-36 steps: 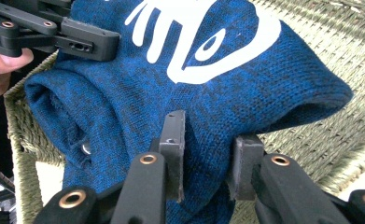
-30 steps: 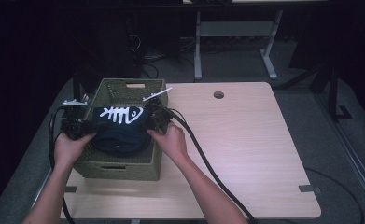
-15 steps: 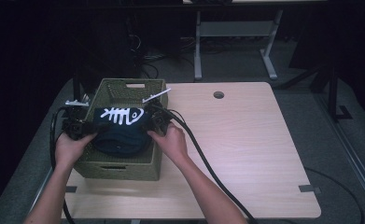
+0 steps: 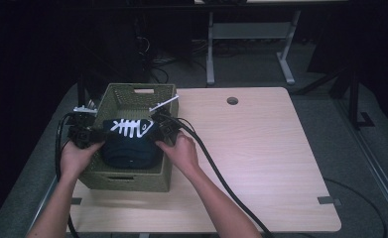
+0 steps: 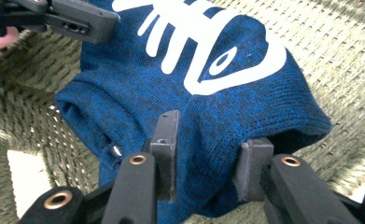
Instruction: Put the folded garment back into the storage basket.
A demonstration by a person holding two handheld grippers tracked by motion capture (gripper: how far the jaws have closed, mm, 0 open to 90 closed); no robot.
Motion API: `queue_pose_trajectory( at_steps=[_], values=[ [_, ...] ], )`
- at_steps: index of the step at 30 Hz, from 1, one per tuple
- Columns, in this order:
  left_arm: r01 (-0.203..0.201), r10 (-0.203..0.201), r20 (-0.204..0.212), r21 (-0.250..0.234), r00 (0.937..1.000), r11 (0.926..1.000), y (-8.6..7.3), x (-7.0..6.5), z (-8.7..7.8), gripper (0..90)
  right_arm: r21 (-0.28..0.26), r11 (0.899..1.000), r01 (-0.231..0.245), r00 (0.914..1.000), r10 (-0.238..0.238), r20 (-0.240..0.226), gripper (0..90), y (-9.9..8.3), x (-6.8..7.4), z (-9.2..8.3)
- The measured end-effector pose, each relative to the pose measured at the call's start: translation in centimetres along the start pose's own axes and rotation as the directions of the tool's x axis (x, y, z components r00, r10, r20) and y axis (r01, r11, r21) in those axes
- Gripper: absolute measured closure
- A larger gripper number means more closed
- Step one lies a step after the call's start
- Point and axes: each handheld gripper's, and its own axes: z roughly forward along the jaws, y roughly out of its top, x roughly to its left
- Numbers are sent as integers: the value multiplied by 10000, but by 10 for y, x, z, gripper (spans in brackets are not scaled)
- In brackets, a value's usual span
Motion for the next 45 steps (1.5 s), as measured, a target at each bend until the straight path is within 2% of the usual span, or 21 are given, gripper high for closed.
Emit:
queue_pose_trajectory(
  at_steps=[5, 9, 14, 22, 25, 30, 31, 32, 37, 45],
  values=[
    [29, -34, -178, -239, 9998, 9997, 3, 1, -5, 512, 79, 9997, 219, 9983, -223, 536, 559, 0, -1, -3],
    [-20, 14, -181, -331, 9998, 9995, 4, 0, -8, 513, 117, 9993, 343, 9965, -351, 756, 540, 1, 1, -6],
    [-28, 23, -102, -461, 9999, 9989, 5, -2, -10, 514, 76, 9996, 286, 9966, -291, 777, 537, 2, -3, -12],
    [44, -39, 62, -738, 10000, 9973, 4, -3, -15, 511, -423, 9990, 122, 9996, -111, 277, 537, 2, -9, -28],
    [-4, 14, 103, -896, 9999, 9960, 4, -5, -20, 510, -629, 9980, -70, 10000, 70, 13, 534, 1, -12, -36],
    [-100, 121, 197, -1043, 9997, 9945, 5, -9, -23, 506, -825, 9965, -135, 9996, 114, -254, 521, 0, -16, -45],
    [-113, 141, 244, -1087, 9996, 9940, 6, -10, -23, 506, -873, 9961, -126, 9996, 104, -260, 516, -1, -18, -47],
    [-113, 155, 338, -1201, 9993, 9927, 7, -13, -24, 515, -1052, 9942, -239, 9986, 187, -496, 502, -2, -22, -52],
    [-179, 274, 657, -1419, 9975, 9897, 11, -24, -23, 484, -1225, 9922, -232, 9958, 121, -903, 475, -7, -29, -62],
    [-395, 599, 1061, -1852, 9926, 9819, 16, -43, -28, 446, -1381, 9900, -281, 9928, 116, -1191, 429, -14, -41, -80]
  ],
)
